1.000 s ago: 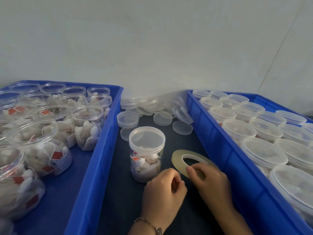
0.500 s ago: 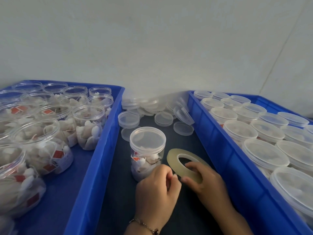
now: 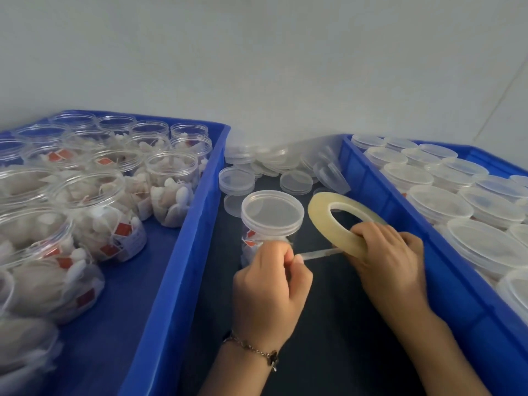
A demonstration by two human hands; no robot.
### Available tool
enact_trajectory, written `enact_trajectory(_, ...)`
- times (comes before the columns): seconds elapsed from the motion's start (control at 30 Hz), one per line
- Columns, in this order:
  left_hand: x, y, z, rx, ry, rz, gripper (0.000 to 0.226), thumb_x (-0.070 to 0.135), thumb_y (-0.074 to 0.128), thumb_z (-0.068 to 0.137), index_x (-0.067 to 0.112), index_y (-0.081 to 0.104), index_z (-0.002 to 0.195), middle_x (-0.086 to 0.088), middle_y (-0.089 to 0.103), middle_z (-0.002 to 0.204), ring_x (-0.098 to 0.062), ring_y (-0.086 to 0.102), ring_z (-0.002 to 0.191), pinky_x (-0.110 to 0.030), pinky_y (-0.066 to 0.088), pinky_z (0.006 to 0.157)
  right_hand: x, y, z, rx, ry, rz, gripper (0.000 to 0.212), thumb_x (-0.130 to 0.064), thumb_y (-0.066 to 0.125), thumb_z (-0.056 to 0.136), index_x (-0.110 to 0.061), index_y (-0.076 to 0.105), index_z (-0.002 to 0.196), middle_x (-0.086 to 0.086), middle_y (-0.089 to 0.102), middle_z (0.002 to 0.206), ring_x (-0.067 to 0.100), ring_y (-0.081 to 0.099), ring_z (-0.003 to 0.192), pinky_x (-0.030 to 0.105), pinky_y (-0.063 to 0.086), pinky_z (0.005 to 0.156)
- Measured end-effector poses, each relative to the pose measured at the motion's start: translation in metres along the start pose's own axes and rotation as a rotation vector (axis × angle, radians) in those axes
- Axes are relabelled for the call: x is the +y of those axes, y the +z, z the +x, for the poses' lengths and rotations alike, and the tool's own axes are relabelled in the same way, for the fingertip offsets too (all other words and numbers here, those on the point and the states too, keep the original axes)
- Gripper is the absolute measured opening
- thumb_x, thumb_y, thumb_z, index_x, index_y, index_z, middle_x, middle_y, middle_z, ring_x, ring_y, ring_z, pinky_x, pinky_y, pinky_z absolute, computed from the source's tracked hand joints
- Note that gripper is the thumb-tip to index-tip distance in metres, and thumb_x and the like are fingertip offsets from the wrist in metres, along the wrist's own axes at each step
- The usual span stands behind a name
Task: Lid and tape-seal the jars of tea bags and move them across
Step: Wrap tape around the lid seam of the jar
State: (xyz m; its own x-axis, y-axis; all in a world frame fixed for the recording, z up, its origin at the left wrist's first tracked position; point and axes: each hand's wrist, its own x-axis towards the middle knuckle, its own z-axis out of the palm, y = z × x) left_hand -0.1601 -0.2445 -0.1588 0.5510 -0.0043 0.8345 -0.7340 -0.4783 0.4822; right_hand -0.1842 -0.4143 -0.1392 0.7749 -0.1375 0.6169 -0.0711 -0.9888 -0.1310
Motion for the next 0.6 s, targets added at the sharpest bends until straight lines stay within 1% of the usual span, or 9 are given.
enact_trajectory(0.03,-0.001,0.000,0.001,0.021,-0.009,0.006,0.027,0.019,0.050,0.086,0.003,0.055,0.065,-0.001,0.046,0.053,-0.006,0.036,0.044,-0.005,0.028,0.047,-0.002,0.000,0.002,-0.005,0.014,-0.005,0.037,-0.004,0.085,0.061,-0.016,0.061,0.087,0.004,0.066,0.086,0.029,0.064,0.081,0.048,0.039,0.079)
enact_trajectory(0.13,-0.005,-0.001,0.005,0.068,-0.041,0.020,0.026,0.020,0.050,0.086,0.003,0.055,0.066,0.003,0.045,0.054,-0.002,0.031,0.048,0.000,0.026,0.046,-0.010,0.003,0.011,0.004,0.029,-0.063,0.032,0.001,0.080,0.067,-0.013,0.062,0.090,0.006,0.066,0.089,0.031,0.063,0.086,0.050,0.038,0.083)
enact_trajectory(0.2,-0.008,-0.002,0.006,0.071,-0.058,0.033,0.026,0.021,0.049,0.086,0.004,0.055,0.067,0.004,0.044,0.055,-0.001,0.031,0.048,0.000,0.025,0.045,-0.013,0.006,0.019,0.024,0.034,-0.117,0.031,0.005,0.077,0.069,-0.010,0.062,0.091,0.009,0.065,0.087,0.033,0.062,0.085,0.053,0.039,0.084)
enact_trajectory(0.3,-0.013,-0.002,0.008,0.052,-0.116,0.043,0.028,0.026,0.048,0.088,0.005,0.055,0.070,0.005,0.044,0.057,-0.004,0.035,0.046,-0.002,0.023,0.046,-0.017,0.008,0.032,0.020,0.039,-0.172,0.026,0.006,0.070,0.074,-0.010,0.059,0.091,0.007,0.062,0.085,0.030,0.059,0.082,0.051,0.035,0.084)
enact_trajectory(0.47,-0.016,0.000,0.009,0.054,-0.160,0.052,0.028,0.028,0.046,0.088,0.007,0.055,0.072,0.009,0.042,0.060,-0.003,0.037,0.047,-0.004,0.024,0.045,-0.018,0.015,0.043,0.056,-0.032,-0.217,0.036,0.009,0.074,0.065,-0.007,0.061,0.095,0.011,0.064,0.086,0.034,0.060,0.082,0.054,0.038,0.082)
enact_trajectory(0.6,-0.020,0.001,0.009,0.065,-0.192,0.064,0.027,0.030,0.045,0.087,0.008,0.053,0.072,0.009,0.042,0.060,-0.001,0.034,0.047,-0.005,0.023,0.046,-0.018,0.020,0.045,0.043,-0.028,-0.237,0.037,0.007,0.075,0.068,-0.008,0.061,0.099,0.011,0.064,0.090,0.033,0.060,0.086,0.055,0.037,0.085)
